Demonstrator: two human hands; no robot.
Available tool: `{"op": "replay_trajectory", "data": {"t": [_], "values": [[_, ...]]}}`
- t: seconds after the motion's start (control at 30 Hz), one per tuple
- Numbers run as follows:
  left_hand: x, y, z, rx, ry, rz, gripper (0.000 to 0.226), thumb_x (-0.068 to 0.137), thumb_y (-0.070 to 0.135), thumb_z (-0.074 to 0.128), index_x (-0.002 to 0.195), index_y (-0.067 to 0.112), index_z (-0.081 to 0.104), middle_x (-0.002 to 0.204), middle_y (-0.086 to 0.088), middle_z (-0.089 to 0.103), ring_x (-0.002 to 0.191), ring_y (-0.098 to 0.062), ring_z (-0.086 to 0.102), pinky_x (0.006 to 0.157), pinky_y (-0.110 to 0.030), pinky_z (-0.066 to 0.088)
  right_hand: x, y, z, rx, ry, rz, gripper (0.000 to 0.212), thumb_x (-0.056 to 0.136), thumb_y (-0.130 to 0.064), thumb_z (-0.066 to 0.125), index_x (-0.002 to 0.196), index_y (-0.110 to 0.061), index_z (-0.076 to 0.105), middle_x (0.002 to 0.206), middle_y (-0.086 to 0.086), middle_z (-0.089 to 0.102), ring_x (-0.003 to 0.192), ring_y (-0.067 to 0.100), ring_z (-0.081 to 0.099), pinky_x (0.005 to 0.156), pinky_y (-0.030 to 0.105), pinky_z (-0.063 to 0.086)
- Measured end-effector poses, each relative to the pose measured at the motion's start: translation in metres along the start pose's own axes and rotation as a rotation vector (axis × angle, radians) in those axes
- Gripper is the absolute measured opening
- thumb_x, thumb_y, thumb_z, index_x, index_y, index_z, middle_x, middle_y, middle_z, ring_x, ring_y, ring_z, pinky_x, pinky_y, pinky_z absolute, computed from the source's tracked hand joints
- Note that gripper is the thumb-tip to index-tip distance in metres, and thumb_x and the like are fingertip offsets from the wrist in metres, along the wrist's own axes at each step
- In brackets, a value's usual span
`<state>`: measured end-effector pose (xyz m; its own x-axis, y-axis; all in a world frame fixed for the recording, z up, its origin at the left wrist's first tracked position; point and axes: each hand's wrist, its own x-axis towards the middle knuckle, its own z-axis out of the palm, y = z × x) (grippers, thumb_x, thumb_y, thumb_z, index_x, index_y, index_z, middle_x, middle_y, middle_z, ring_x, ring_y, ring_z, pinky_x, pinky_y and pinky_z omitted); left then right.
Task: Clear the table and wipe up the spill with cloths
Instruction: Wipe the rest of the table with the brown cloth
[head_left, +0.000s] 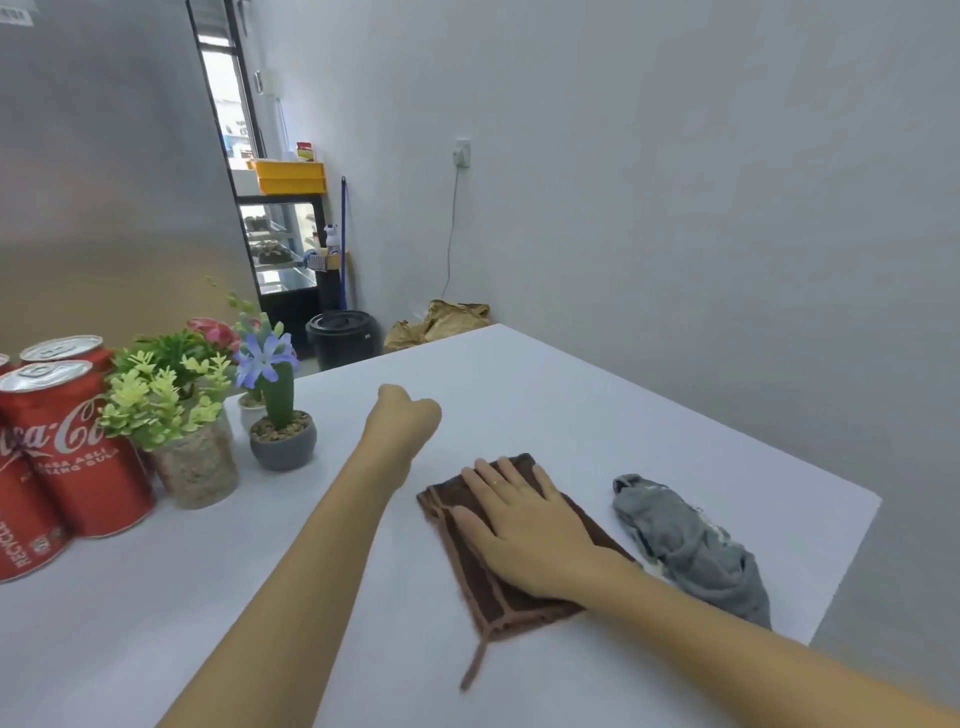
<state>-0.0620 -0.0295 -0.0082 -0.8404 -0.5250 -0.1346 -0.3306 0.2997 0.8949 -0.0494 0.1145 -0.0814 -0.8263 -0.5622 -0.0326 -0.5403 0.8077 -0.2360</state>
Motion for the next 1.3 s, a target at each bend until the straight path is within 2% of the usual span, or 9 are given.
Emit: {"op": "replay_trajectory", "data": {"t": [0.07, 0.17, 0.33, 0.6, 0.67, 0.83, 0.93, 1.13, 1.3], "values": [[0.007, 0.005, -0.002, -0.003, 0.023, 0.028, 0.053, 0.095, 0.008, 0.045, 0.142, 0.003, 0.023, 0.143, -0.014, 0.034, 0.114, -0.025, 0.039, 0.080, -0.029, 0.031, 0.018, -0.015, 0.006, -0.035, 0.020, 0.067, 0.066, 0.096, -0.055, 0.002, 0.152, -0.019, 0.001, 0.160, 0.000, -0.009, 0.146, 0.016, -0.012, 0.116, 0.044, -0.013], [0.015, 0.008, -0.001, 0.022, 0.040, 0.041, 0.054, 0.095, 0.007, 0.045, 0.144, 0.003, 0.022, 0.145, -0.015, 0.033, 0.116, -0.029, 0.039, 0.080, -0.029, 0.028, 0.002, -0.035, 0.014, -0.085, 0.010, -0.013, 0.091, 0.074, -0.066, -0.025, 0.151, -0.020, -0.006, 0.157, 0.001, -0.020, 0.144, 0.024, -0.019, 0.111, 0.052, -0.020], [0.034, 0.016, 0.008, 0.039, 0.034, 0.027, 0.051, 0.097, 0.005, 0.042, 0.144, 0.005, 0.024, 0.147, -0.014, 0.031, 0.130, -0.033, 0.034, 0.095, -0.036, 0.034, 0.009, -0.027, 0.007, 0.004, -0.090, -0.111, 0.059, 0.097, -0.053, 0.008, 0.151, -0.031, 0.000, 0.158, -0.013, -0.010, 0.144, 0.018, -0.022, 0.109, 0.052, -0.025], [0.068, 0.030, 0.027, 0.071, 0.104, 0.121, 0.055, 0.100, 0.010, 0.035, 0.150, 0.013, 0.014, 0.155, -0.007, 0.023, 0.136, -0.026, 0.030, 0.092, -0.030, 0.034, 0.154, 0.012, -0.014, -0.058, -0.192, -0.234, 0.058, 0.097, -0.055, 0.010, 0.150, -0.036, -0.002, 0.158, -0.014, -0.009, 0.145, 0.022, -0.015, 0.110, 0.058, -0.016], [0.079, 0.025, 0.034, 0.096, 0.109, 0.137, 0.054, 0.100, 0.012, 0.034, 0.150, 0.014, 0.013, 0.155, -0.006, 0.022, 0.138, -0.026, 0.029, 0.099, -0.032, 0.034, 0.182, 0.035, -0.016, -0.050, -0.151, -0.241, 0.057, 0.097, -0.055, 0.011, 0.150, -0.038, 0.001, 0.159, -0.013, -0.006, 0.146, 0.020, -0.012, 0.111, 0.057, -0.013], [0.100, 0.006, 0.048, 0.249, 0.050, 0.172, 0.054, 0.101, 0.019, 0.033, 0.150, 0.011, 0.012, 0.157, -0.006, 0.018, 0.143, -0.023, 0.020, 0.114, -0.034, 0.020, 0.241, 0.104, -0.035, 0.014, 0.046, 0.111, 0.056, 0.097, -0.050, 0.015, 0.150, -0.033, 0.010, 0.160, -0.007, 0.003, 0.147, 0.020, -0.004, 0.114, 0.054, -0.009], [0.116, 0.006, 0.056, 0.271, 0.072, 0.145, 0.053, 0.100, 0.017, 0.033, 0.149, 0.009, 0.014, 0.156, -0.007, 0.018, 0.143, -0.024, 0.020, 0.114, -0.034, 0.020, 0.263, 0.086, -0.033, 0.020, 0.092, 0.247, 0.056, 0.097, -0.045, 0.015, 0.151, -0.028, 0.010, 0.160, -0.003, 0.004, 0.146, 0.028, -0.005, 0.112, 0.058, -0.011], [0.146, 0.016, 0.083, 0.193, 0.207, 0.142, 0.052, 0.099, 0.012, 0.031, 0.148, 0.005, 0.016, 0.156, -0.010, 0.020, 0.143, -0.025, 0.018, 0.115, -0.038, 0.020, 0.259, 0.098, -0.033, -0.050, -0.029, -0.246, 0.059, 0.093, -0.064, 0.018, 0.148, -0.045, 0.010, 0.159, -0.013, 0.005, 0.147, 0.019, -0.004, 0.114, 0.054, -0.009], [0.161, 0.008, 0.084, 0.256, 0.172, 0.112, 0.049, 0.099, 0.010, 0.028, 0.147, 0.003, 0.018, 0.155, -0.010, 0.020, 0.142, -0.025, 0.018, 0.114, -0.037, 0.021, 0.294, 0.149, -0.046, -0.015, 0.042, 0.074, 0.061, 0.090, -0.065, 0.020, 0.147, -0.045, 0.013, 0.159, -0.009, 0.006, 0.147, 0.021, -0.003, 0.114, 0.055, -0.006]]}}
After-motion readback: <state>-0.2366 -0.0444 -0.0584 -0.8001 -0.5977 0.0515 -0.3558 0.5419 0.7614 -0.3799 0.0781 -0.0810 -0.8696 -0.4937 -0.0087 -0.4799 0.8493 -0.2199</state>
